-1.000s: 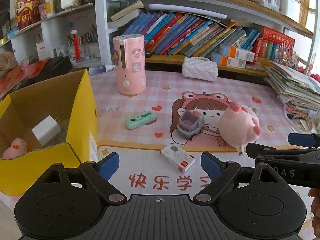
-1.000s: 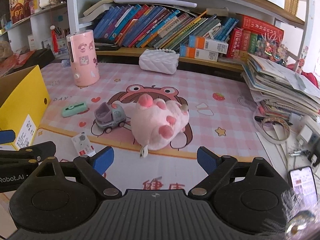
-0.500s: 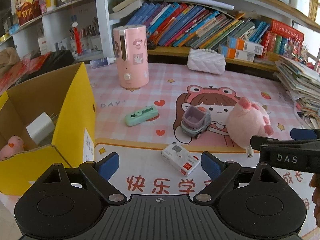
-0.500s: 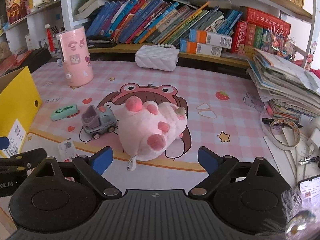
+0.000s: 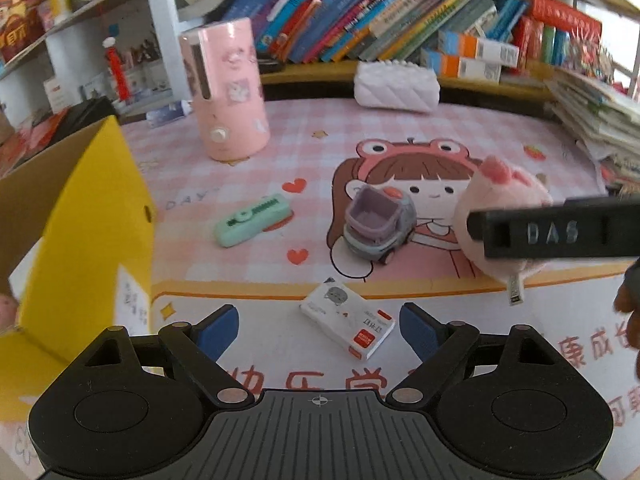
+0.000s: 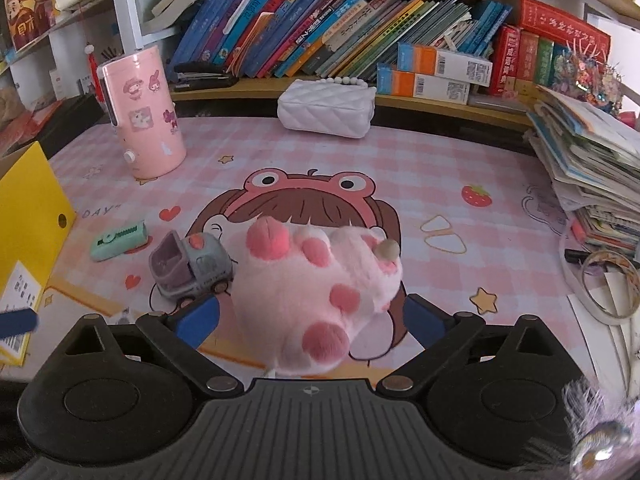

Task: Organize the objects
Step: 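Grasp the pink plush pig with the right tool while the left reaches the white card box, then grasp the white card box with the left tool while the right holds the pig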

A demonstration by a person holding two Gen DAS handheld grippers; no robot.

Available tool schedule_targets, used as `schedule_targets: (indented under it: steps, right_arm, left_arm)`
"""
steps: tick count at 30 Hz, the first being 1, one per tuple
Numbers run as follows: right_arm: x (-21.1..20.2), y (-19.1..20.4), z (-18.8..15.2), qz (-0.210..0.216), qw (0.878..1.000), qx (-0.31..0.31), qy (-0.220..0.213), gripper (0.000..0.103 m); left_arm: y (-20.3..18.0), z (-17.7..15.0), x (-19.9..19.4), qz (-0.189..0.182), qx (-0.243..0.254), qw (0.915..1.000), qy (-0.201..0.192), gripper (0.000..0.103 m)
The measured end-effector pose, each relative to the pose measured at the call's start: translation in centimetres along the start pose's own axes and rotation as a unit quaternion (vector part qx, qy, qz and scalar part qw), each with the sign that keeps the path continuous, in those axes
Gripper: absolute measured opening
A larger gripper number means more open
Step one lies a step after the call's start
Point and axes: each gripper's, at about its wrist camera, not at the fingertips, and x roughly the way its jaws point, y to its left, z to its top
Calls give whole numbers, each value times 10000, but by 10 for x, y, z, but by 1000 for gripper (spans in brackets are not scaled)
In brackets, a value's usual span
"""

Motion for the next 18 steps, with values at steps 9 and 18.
schedule_targets:
  steps: [9, 18]
  right_arm:
    - [14, 0, 10, -42, 9999, -135, 74, 99]
    - [23, -5, 8, 51, 9998, 15, 216, 90]
  left_arm:
    - [-5, 4, 23, -96, 83, 9998, 155, 82]
    - [-4, 4, 29, -387, 18, 9990, 207, 58]
